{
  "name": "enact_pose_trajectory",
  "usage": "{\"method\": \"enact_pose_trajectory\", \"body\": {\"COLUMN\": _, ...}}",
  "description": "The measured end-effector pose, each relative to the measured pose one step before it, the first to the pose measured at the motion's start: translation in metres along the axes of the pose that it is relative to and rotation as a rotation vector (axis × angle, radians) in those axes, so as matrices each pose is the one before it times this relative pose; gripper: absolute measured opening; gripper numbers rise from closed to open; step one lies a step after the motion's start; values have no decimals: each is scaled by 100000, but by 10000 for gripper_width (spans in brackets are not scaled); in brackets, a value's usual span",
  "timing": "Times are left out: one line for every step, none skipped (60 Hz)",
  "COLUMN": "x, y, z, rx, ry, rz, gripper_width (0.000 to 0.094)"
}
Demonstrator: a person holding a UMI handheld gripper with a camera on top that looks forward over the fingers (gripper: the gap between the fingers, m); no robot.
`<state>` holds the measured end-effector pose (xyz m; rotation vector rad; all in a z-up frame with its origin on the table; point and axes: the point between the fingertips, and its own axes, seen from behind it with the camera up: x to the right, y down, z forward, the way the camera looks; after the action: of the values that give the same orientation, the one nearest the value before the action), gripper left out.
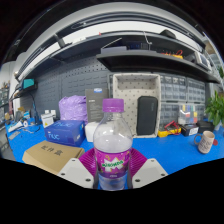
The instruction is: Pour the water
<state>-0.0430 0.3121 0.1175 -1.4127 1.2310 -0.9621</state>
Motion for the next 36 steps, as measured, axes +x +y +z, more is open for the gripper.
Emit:
{"method": "enact_pose_trajectory", "body": {"x": 251, "y": -42, "z": -1, "rx": -730, "ry": -327, "rz": 625, "gripper_width": 389}}
{"method": "enact_pose_trajectory", "body": {"x": 263, "y": -80, "z": 26, "rx": -604, "ry": -323, "rz": 719, "gripper_width": 388}}
{"method": "enact_pose_trajectory", "body": {"x": 328, "y": -152, "z": -49, "rx": -503, "ry": -244, "rz": 1004, "gripper_width": 388}}
{"method": "enact_pose_trajectory", "body": {"x": 331, "y": -259, "z": 47, "rx": 172, "ry": -208, "rz": 1621, "gripper_width": 389}}
{"method": "enact_pose_trajectory", "body": {"x": 514, "y": -339, "z": -104, "rx": 346, "ry": -483, "rz": 1704, "gripper_width": 389}}
{"method": "enact_pose_trajectory", "body": {"x": 430, "y": -399, "z": -34, "rx": 439, "ry": -229, "rz": 1933, "gripper_width": 389}}
{"method": "enact_pose_trajectory", "body": {"x": 521, "y": -426, "z": -25, "rx": 263, "ry": -151, "rz": 2290, "gripper_width": 389}}
{"method": "enact_pose_trajectory", "body": {"x": 613, "y": -399, "z": -47, "rx": 190, "ry": -44, "rz": 2555, "gripper_width": 389}}
{"method": "enact_pose_trajectory", "body": {"x": 703, "y": -476, "z": -26, "rx": 308, "ry": 6, "rz": 2738, "gripper_width": 389}}
{"method": "enact_pose_trajectory", "body": {"x": 737, "y": -508, "z": -56, "rx": 330, "ry": 1, "rz": 2878, "gripper_width": 389}}
{"method": "enact_pose_trajectory", "body": {"x": 785, "y": -529, "z": -24, "rx": 300, "ry": 10, "rz": 2912, "gripper_width": 390}}
{"method": "enact_pose_trajectory", "body": {"x": 819, "y": -564, "z": -15, "rx": 305, "ry": 35, "rz": 3183, "gripper_width": 390}}
{"method": "enact_pose_trajectory", "body": {"x": 836, "y": -765, "z": 52, "rx": -5, "ry": 155, "rz": 3509, "gripper_width": 390}}
{"method": "enact_pose_trajectory", "body": {"x": 841, "y": -610, "z": 11, "rx": 342, "ry": -151, "rz": 3836, "gripper_width": 390}}
{"method": "enact_pose_trajectory", "body": {"x": 897, "y": -778, "z": 52, "rx": 630, "ry": -730, "rz": 4109, "gripper_width": 389}}
{"method": "enact_pose_trajectory", "body": {"x": 676, "y": -670, "z": 37, "rx": 364, "ry": -662, "rz": 4202, "gripper_width": 390}}
{"method": "enact_pose_trajectory", "body": {"x": 667, "y": -594, "z": 12, "rx": -17, "ry": -729, "rz": 4729, "gripper_width": 389}}
{"method": "enact_pose_trajectory", "body": {"x": 684, "y": -606, "z": 25, "rx": -181, "ry": -664, "rz": 5035, "gripper_width": 389}}
{"method": "enact_pose_trajectory", "body": {"x": 627, "y": -635, "z": 61, "rx": -144, "ry": -731, "rz": 5049, "gripper_width": 387}}
{"method": "enact_pose_trajectory", "body": {"x": 628, "y": -694, "z": 4, "rx": -126, "ry": -785, "rz": 4670, "gripper_width": 388}}
{"method": "enact_pose_trajectory", "body": {"x": 599, "y": -719, "z": -13, "rx": -250, "ry": -792, "rz": 4389, "gripper_width": 389}}
{"method": "enact_pose_trajectory", "body": {"x": 605, "y": -751, "z": -39, "rx": -111, "ry": -668, "rz": 4119, "gripper_width": 389}}
{"method": "enact_pose_trajectory", "body": {"x": 622, "y": -782, "z": -12, "rx": -29, "ry": -535, "rz": 3798, "gripper_width": 389}}
{"method": "enact_pose_trajectory", "body": {"x": 90, "y": -540, "z": 126, "rx": 1, "ry": 1054, "rz": 3739, "gripper_width": 388}}
{"method": "enact_pose_trajectory", "body": {"x": 823, "y": -990, "z": 3, "rx": -823, "ry": -761, "rz": 4050, "gripper_width": 390}}
{"method": "enact_pose_trajectory", "body": {"x": 560, "y": -676, "z": -2, "rx": -494, "ry": 45, "rz": 4157, "gripper_width": 390}}
{"method": "enact_pose_trajectory", "body": {"x": 587, "y": -675, "z": -18, "rx": -408, "ry": -32, "rz": 3959, "gripper_width": 389}}
{"method": "enact_pose_trajectory", "body": {"x": 528, "y": -685, "z": -34, "rx": -202, "ry": -286, "rz": 3654, "gripper_width": 393}}
{"method": "enact_pose_trajectory", "body": {"x": 479, "y": -695, "z": -58, "rx": -226, "ry": -186, "rz": 3782, "gripper_width": 391}}
{"method": "enact_pose_trajectory", "body": {"x": 539, "y": -669, "z": -13, "rx": -295, "ry": 83, "rz": 3797, "gripper_width": 390}}
{"method": "enact_pose_trajectory", "body": {"x": 219, "y": -432, "z": -169, "rx": -209, "ry": 653, "rz": 3900, "gripper_width": 389}}
{"method": "enact_pose_trajectory", "body": {"x": 255, "y": -680, "z": -6, "rx": -89, "ry": 124, "rz": 3394, "gripper_width": 388}}
{"method": "enact_pose_trajectory", "body": {"x": 342, "y": -726, "z": -32, "rx": 174, "ry": -257, "rz": 2922, "gripper_width": 390}}
{"method": "enact_pose_trajectory", "body": {"x": 367, "y": -648, "z": -30, "rx": 273, "ry": -2, "rz": 2749, "gripper_width": 389}}
{"method": "enact_pose_trajectory", "body": {"x": 404, "y": -598, "z": -33, "rx": 91, "ry": 347, "rz": 2841, "gripper_width": 389}}
{"method": "enact_pose_trajectory", "body": {"x": 450, "y": -542, "z": 0, "rx": -160, "ry": 320, "rz": 2902, "gripper_width": 388}}
